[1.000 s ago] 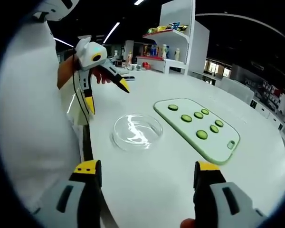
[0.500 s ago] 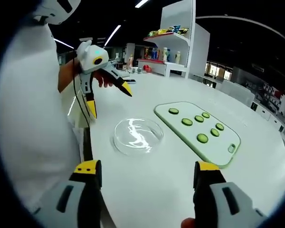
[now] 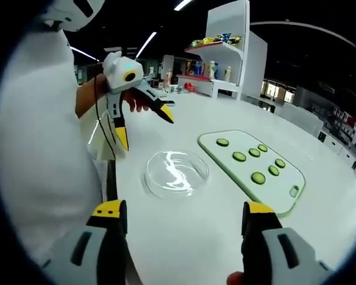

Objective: Open the petri dish lid, add cucumber slices into the petri dish, and close the lid

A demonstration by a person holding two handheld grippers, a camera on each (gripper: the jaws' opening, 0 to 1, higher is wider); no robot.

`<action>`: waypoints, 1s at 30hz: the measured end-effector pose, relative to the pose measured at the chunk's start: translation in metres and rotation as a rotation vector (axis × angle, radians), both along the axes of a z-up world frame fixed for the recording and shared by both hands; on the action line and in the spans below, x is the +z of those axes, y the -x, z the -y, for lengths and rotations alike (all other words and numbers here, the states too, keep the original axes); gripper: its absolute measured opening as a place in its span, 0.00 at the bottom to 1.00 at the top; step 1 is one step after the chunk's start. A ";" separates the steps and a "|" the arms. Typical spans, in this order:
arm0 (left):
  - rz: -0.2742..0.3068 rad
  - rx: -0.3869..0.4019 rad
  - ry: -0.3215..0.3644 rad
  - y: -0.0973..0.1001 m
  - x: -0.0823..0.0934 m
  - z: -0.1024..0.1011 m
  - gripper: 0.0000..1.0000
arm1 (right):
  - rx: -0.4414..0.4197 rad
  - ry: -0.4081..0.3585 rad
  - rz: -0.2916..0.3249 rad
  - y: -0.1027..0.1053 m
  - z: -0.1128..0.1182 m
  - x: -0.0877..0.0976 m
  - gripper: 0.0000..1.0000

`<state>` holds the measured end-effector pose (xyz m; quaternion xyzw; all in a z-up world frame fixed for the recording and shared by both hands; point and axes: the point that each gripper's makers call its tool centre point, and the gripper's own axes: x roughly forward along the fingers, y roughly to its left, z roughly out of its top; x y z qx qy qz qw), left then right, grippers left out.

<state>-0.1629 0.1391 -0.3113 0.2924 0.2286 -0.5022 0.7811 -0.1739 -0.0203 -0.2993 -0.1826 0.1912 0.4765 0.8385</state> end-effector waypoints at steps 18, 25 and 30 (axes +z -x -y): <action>0.053 -0.197 0.169 0.004 0.007 0.035 0.70 | 0.087 -0.026 0.003 -0.002 -0.026 0.001 0.77; 0.051 -0.207 0.261 -0.004 0.008 0.046 0.70 | 0.134 -0.056 0.003 -0.006 -0.042 -0.003 0.77; 0.021 -0.203 0.332 -0.007 0.008 0.054 0.72 | 0.155 -0.064 -0.008 -0.010 -0.049 -0.010 0.76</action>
